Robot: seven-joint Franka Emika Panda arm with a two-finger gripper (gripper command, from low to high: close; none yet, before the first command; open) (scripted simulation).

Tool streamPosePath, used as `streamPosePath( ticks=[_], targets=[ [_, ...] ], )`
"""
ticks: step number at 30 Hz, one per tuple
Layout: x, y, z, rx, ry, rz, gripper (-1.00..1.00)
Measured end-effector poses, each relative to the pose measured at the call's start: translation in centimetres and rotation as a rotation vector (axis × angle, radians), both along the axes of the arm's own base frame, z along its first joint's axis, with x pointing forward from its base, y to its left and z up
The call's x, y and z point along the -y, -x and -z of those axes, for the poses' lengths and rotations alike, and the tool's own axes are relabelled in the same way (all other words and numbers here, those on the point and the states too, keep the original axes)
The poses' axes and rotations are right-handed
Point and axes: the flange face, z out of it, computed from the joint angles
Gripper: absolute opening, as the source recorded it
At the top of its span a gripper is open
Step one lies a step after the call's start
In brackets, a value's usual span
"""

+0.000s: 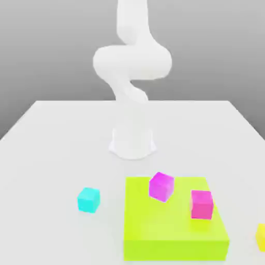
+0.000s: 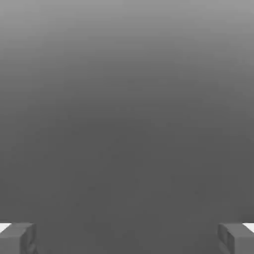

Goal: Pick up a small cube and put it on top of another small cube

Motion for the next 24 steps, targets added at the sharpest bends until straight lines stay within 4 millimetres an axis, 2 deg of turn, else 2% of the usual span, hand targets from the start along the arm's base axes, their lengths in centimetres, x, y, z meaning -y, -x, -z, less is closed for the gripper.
streamPosePath(
  ticks=[4, 6, 9, 13, 15, 18, 20, 24],
  targets=[
    [2.8, -3.6, 9.9, -0.144, 0.017, 0.056, 0.00],
    [4.3, -4.4, 14.9, -0.216, 0.017, 0.082, 0.00],
    [6.6, -4.3, 22.4, -0.323, 0.008, 0.120, 0.00],
    [9.2, -1.9, 32.5, -0.474, -0.024, 0.168, 0.00],
    [10.2, 0.4, 37.6, -0.554, -0.052, 0.191, 0.00],
    [11.0, 5.0, 45.2, -0.678, -0.110, 0.224, 0.00],
    [11.3, 6.2, 47.8, -0.705, -0.125, 0.240, 0.00],
    [11.2, 6.4, 51.3, -0.713, -0.124, 0.237, 0.00]
  ],
)
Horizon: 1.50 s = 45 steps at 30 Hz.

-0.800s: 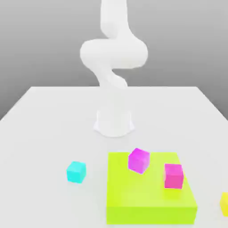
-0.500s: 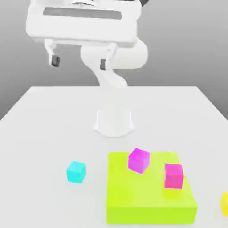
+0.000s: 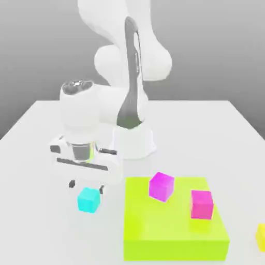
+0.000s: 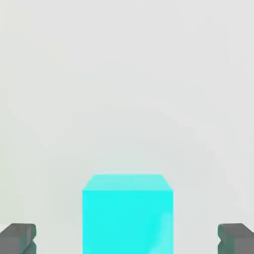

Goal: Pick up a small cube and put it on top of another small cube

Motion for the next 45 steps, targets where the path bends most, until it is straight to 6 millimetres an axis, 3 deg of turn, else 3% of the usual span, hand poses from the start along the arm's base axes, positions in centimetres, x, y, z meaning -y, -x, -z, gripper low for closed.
streamPosePath(
  ticks=[2, 3, 10, 18, 19, 21, 25, 31, 35, 39, 41, 43, 44, 45],
  targets=[
    [0.0, 0.2, 1.7, -0.002, -0.001, -0.001, 0.00],
    [-0.1, 0.3, 2.1, -0.002, -0.002, -0.002, -1.00],
    [-0.1, 0.3, 2.0, -0.002, -0.002, -0.001, -1.00],
    [0.1, 0.2, -3.8, 0.000, -0.002, 0.003, -1.00],
    [0.1, -0.6, -4.6, 0.013, -0.001, 0.006, -1.00],
    [-2.6, -3.6, -5.4, 0.020, -0.004, -0.059, -1.00],
    [-10.0, -9.4, -6.3, 0.016, -0.012, -0.186, -1.00],
    [-22.5, -15.0, -7.9, 0.012, -0.023, -0.321, -1.00],
    [-32.3, -16.1, -9.3, 0.015, -0.031, -0.415, -1.00],
    [-42.4, -14.2, -9.9, 0.008, -0.023, -0.512, -1.00],
    [-44.3, -13.2, -8.1, 0.001, -0.009, -0.536, -1.00],
    [-44.8, -13.0, -5.3, 0.000, -0.006, -0.542, -1.00],
    [-44.8, -12.9, -3.7, -0.001, -0.005, -0.544, 1.00],
    [-44.8, -12.9, -3.7, -0.001, -0.005, -0.544, 1.00]
  ],
)
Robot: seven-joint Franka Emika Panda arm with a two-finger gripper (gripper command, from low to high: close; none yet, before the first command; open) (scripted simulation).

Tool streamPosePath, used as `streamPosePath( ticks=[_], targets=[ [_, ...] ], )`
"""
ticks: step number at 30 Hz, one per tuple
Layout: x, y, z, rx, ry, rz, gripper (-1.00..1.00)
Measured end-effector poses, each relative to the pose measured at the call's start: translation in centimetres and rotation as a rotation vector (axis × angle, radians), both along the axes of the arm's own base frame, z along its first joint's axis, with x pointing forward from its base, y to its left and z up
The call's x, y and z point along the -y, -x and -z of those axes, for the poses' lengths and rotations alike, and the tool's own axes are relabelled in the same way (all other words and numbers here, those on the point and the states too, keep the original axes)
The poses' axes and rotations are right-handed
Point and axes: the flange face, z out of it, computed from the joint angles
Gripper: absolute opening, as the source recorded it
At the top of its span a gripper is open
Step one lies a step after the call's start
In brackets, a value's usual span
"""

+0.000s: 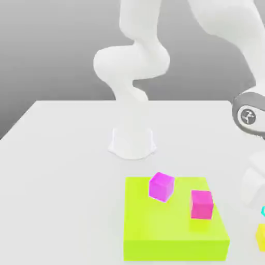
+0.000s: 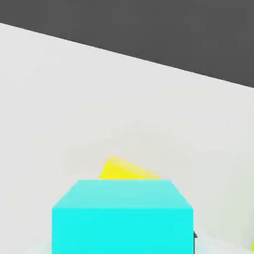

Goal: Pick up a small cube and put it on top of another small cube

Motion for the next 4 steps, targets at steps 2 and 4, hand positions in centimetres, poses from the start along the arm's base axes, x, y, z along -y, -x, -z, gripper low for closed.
streamPosePath(
  ticks=[2, 4],
  targets=[
    [0.00, 0.00, 0.00, 0.000, 0.000, 0.000, 1.00],
    [0.00, 0.00, 0.00, 0.000, 0.000, 0.000, 1.00]
  ],
)
